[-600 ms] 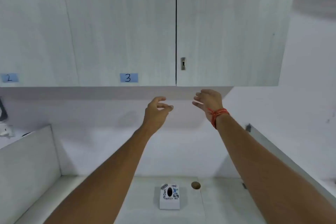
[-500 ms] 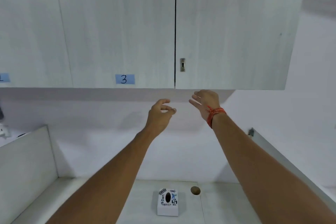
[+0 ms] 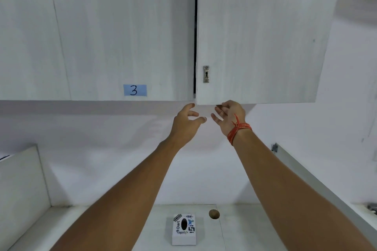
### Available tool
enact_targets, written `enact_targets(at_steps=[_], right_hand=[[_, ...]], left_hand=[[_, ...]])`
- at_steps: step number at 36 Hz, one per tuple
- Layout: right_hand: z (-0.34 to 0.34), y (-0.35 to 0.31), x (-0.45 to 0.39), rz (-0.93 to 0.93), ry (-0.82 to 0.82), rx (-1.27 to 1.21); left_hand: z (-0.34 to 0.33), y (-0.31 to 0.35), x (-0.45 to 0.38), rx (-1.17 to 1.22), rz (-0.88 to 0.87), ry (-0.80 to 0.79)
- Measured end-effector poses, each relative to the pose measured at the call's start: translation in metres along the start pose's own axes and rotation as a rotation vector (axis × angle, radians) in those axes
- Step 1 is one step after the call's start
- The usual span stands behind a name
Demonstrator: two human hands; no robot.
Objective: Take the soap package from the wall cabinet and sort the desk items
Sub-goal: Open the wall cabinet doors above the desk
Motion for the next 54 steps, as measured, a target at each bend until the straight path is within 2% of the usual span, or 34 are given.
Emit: enact_targets(at_steps=[8, 11, 14, 16, 20, 25, 32, 38, 46, 54], right_hand=[[0.017, -0.019, 0.076, 0.016, 0.044, 0.073], [0.030, -0.032, 0.101, 0.077, 0.115, 0.263], [0.041, -0.054, 0.129, 0.279, 0.269, 0.583], [0.044, -0.073, 0.148, 0.493, 0.353, 0.822], [0.037, -0.104, 0.185, 0.856, 0.333, 1.169], [0.044, -0.140, 0.218, 1.013, 0.294, 1.403], [0.099, -0.180, 0.252, 1.020, 0.343, 1.425], [0.158, -0.222, 0.262, 0.977, 0.457, 1.440], [0.211, -0.259, 0.257, 0.804, 0.575, 1.494], [0.245, -0.280, 0.250, 0.705, 0.606, 1.574]], left_hand=[[-0.023, 0.034, 0.065, -0.030, -0.220, -0.093], [-0.037, 0.040, 0.091, -0.033, -0.281, -0.122], [-0.051, 0.049, 0.113, -0.044, -0.303, -0.136], [-0.059, 0.057, 0.125, -0.077, -0.350, -0.132], [-0.074, 0.081, 0.154, -0.049, -0.531, -0.154], [-0.109, 0.110, 0.187, -0.052, -0.660, -0.215], [-0.164, 0.156, 0.222, -0.194, -0.712, -0.358], [-0.222, 0.185, 0.235, -0.325, -0.786, -0.450], [-0.283, 0.205, 0.232, -0.567, -0.659, -0.575], [-0.314, 0.224, 0.226, -0.562, -0.675, -0.632]])
Point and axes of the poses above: each hand's wrist, its own x-axis away from the middle knuckle, its own z-axis out of the back of the hand, y = z × x, the point moved 4 cm from there along -x, towards the middle knuckle, and after that the axes turned 5 degrees about -y, right-handed, at the moved point
